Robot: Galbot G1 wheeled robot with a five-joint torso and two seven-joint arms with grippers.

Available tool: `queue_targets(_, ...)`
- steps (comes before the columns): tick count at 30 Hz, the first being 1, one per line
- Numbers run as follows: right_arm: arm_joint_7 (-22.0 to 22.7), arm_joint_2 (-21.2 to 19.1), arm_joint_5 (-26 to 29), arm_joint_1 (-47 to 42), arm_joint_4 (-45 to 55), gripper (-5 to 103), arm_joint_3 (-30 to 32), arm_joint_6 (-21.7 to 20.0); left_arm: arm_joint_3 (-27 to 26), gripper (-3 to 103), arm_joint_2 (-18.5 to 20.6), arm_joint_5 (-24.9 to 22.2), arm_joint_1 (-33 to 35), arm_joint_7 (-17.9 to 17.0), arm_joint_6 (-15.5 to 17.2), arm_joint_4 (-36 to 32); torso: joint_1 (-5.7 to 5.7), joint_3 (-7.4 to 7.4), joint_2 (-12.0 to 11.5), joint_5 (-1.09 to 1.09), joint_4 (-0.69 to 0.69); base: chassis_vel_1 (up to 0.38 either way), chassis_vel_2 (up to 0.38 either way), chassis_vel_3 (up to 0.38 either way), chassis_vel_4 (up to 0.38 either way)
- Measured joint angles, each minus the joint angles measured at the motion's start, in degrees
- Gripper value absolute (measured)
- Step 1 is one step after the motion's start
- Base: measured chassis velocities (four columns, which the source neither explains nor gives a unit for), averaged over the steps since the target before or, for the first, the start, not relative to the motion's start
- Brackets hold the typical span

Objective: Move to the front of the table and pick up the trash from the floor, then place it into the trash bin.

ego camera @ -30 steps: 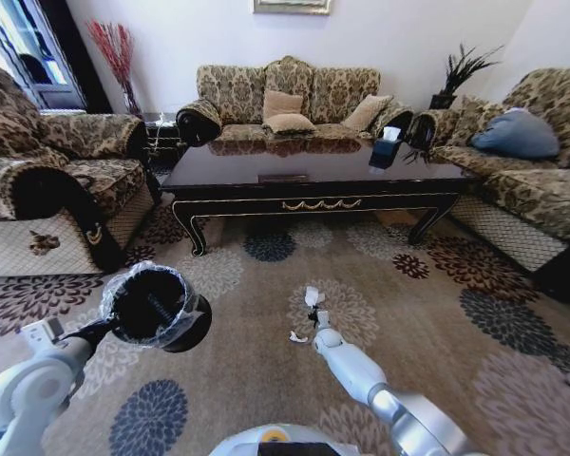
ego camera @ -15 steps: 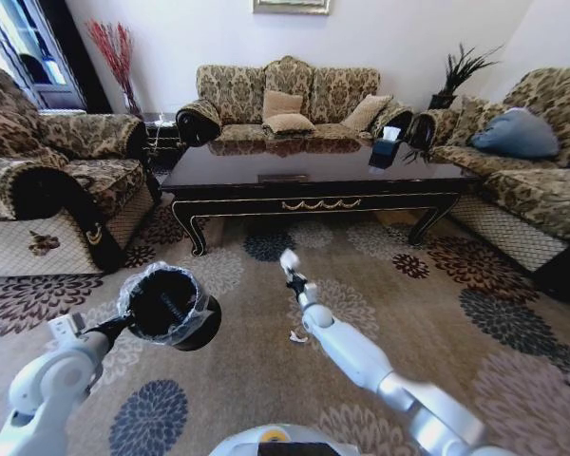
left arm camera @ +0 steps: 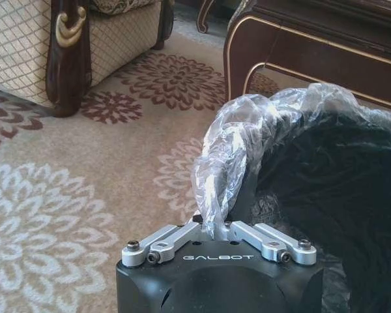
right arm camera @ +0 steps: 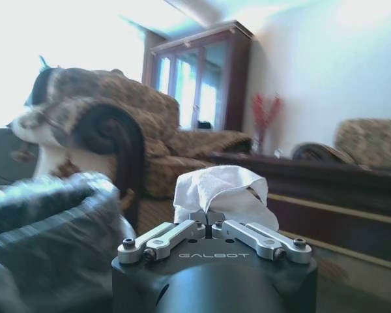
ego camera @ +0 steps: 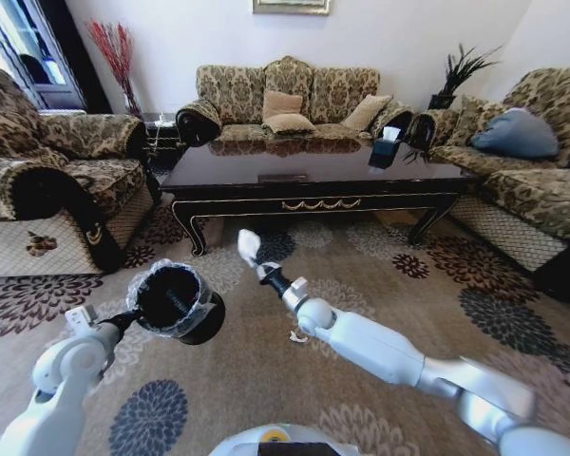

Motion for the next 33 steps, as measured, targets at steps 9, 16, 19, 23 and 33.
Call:
queue_targets(9, 0.3, 5.2, 0.3, 9.2, 2.2, 0, -7.9, 1.1, 1.0, 2, -0.7, 0.6, -2.2, 0.1, 0.0, 1.5, 0.0, 0.0, 0.0, -0.01, 0.0, 0.0, 0.0, 0.0, 0.0)
queue_targets(16, 0.5, 5.8, -0.2, 12.9, 2.8, 0, -12.9, 1.1, 1.2, 2, -0.6, 0.6, -3.0, 0.1, 0.0, 2.0, 0.0, 0.0, 0.0, -0.01, 0.03, 0.0, 0.0, 0.0, 0.0)
queue_targets(19, 0.5, 6.2, -3.4, 13.5, 1.7, 0, -16.4, 1.6, 1.3, 2, -0.8, 0.6, -3.5, 0.2, 0.0, 2.0, 0.0, 0.0, 0.0, -0.01, -0.01, 0.0, 0.0, 0.0, 0.0)
queue_targets(23, 1.2, 6.7, -5.5, 13.2, 0.9, 0, -18.6, 1.3, 0.9, 2, -0.9, 0.6, -2.9, 0.2, 0.0, 1.7, 0.0, 0.0, 0.0, -0.01, 0.03, 0.0, 0.0, 0.0, 0.0)
queue_targets(33, 3.0, 7.1, -5.9, 13.0, 1.6, 17, -19.7, -0.4, -0.2, 2, -0.6, 0.3, -1.4, 0.3, 0.0, 0.1, 0.0, 0.0, 0.0, 0.0, 0.03, 0.0, 0.0, 0.0, 0.0)
